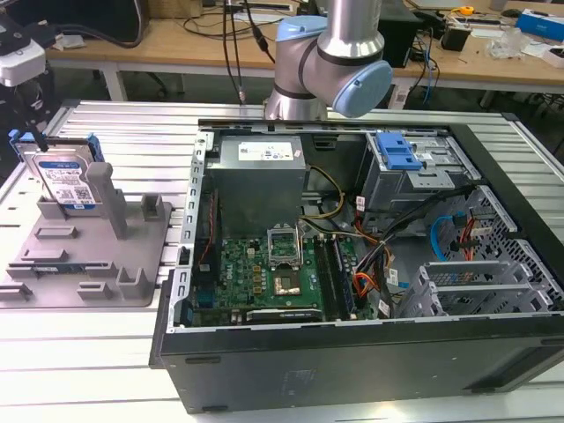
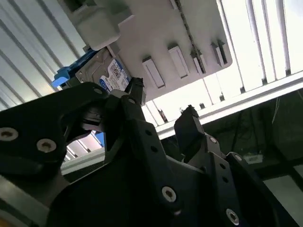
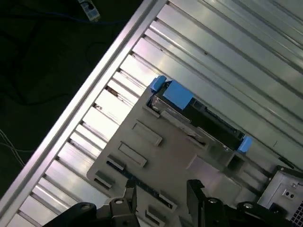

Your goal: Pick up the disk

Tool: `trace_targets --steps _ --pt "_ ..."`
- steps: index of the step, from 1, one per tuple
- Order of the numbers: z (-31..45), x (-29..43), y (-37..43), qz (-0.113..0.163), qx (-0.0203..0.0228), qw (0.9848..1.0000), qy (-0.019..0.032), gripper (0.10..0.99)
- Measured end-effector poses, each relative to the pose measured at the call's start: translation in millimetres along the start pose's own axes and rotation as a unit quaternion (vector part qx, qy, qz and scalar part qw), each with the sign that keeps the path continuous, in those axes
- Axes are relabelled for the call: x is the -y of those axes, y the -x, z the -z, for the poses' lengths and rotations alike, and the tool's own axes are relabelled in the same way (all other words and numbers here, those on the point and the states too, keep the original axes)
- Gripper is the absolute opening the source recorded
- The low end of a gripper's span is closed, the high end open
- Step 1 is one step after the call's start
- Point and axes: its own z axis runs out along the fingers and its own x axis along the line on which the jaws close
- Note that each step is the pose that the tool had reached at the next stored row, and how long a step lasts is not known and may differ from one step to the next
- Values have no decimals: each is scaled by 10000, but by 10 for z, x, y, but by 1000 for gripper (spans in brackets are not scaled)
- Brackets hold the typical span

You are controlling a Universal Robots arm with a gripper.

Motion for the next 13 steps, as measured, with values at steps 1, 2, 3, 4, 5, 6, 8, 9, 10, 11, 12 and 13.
trace_targets --steps 1,2,3,4,5,6,8,9,10,11,12,13 --pt "-3 -1 0 260 -15 9997 -6 541" --pt "-6 -1 0 478 -25 9989 -10 541" --pt "-7 -1 0 576 -30 9983 -12 541" --pt "-8 -1 0 660 -33 9978 -13 541" --pt "-10 -1 0 815 -40 9967 -15 541" --pt "-13 -1 0 991 -48 9951 -17 541" --pt "-15 -1 0 1183 -56 9930 -19 541" --pt "-19 -1 0 1391 -66 9903 -22 541" --pt "-20 -1 0 1466 -70 9892 -24 541" --pt "-22 -1 0 1568 -74 9876 -25 541" --pt "-24 0 0 1700 -81 9854 -27 541" --pt "-26 0 0 1804 -85 9835 -28 541"
